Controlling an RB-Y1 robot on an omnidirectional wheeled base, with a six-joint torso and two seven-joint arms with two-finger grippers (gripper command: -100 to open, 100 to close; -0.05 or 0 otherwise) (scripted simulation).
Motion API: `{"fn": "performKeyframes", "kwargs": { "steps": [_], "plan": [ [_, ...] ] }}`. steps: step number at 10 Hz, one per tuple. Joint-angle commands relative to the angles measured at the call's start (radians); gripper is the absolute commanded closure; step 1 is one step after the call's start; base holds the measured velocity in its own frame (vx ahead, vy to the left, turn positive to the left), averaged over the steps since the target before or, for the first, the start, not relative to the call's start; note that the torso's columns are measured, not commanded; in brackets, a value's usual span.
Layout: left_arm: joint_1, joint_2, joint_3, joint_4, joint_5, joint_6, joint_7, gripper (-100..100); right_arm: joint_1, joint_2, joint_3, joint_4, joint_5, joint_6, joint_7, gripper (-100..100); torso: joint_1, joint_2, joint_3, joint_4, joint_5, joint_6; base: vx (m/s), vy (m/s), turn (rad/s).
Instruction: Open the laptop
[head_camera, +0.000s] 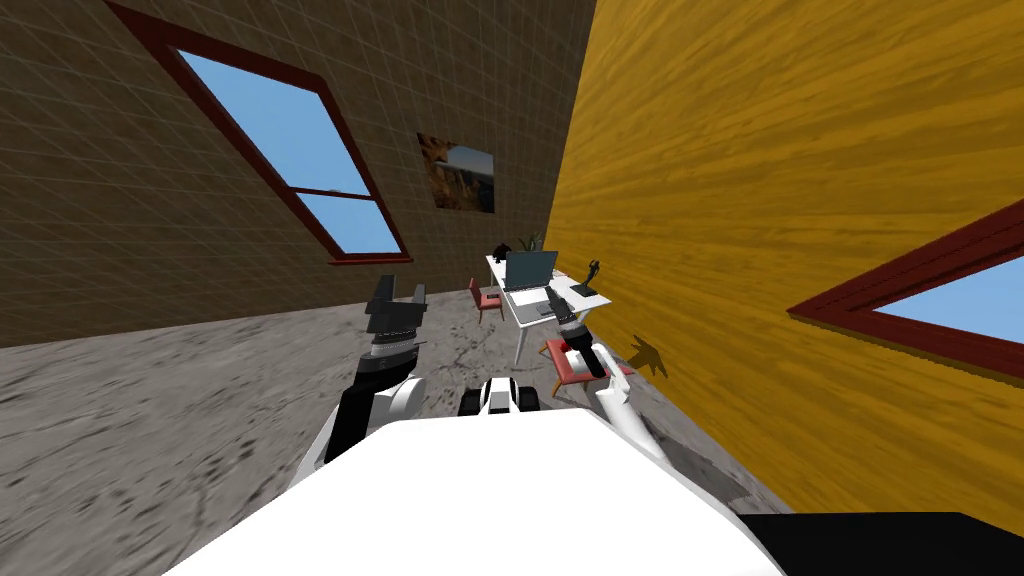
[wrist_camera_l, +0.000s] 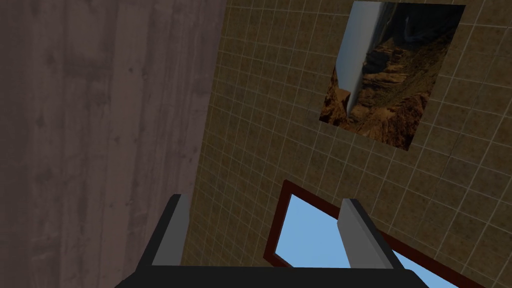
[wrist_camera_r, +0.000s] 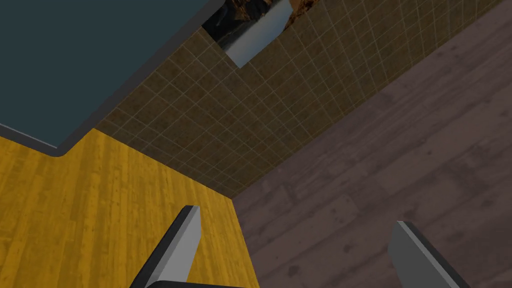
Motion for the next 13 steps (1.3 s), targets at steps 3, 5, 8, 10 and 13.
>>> {"fn": "performKeyframes", "kwargs": {
  "steps": [3,5,8,10,13],
  "plan": [
    [0.0,0.0,0.0,0.0,0.0,0.0,0.0,0,-0.098,-0.109,0.013,0.12,0.128,0.012,0.05,-100,-0.001,0.001,0.001,0.0,-0.001,0.0,0.022,0.095,0.161],
    [0.0,0.0,0.0,0.0,0.0,0.0,0.0,0,-0.128,-0.142,0.016,0.172,0.177,0.017,0.063,-100,-0.002,0.001,0.0,0.0,0.0,0.001,0.018,0.082,0.075],
    [0.0,0.0,0.0,0.0,0.0,0.0,0.0,0,-0.158,-0.175,0.02,0.22,0.214,0.022,0.077,-100,-0.002,0.001,0.0,0.0,-0.001,0.0,0.015,0.057,0.081],
    [0.0,0.0,0.0,0.0,0.0,0.0,0.0,0,-0.219,-0.243,0.028,0.288,0.283,0.032,0.104,-100,0.0,0.0,0.0,0.0,0.0,0.0,0.036,0.095,0.157],
    [0.0,0.0,0.0,0.0,0.0,0.0,0.0,0,-0.25,-0.277,0.031,0.357,0.327,0.037,0.118,-100,-0.002,0.001,0.001,0.0,-0.001,0.0,0.028,0.073,0.084]
  ]
}}
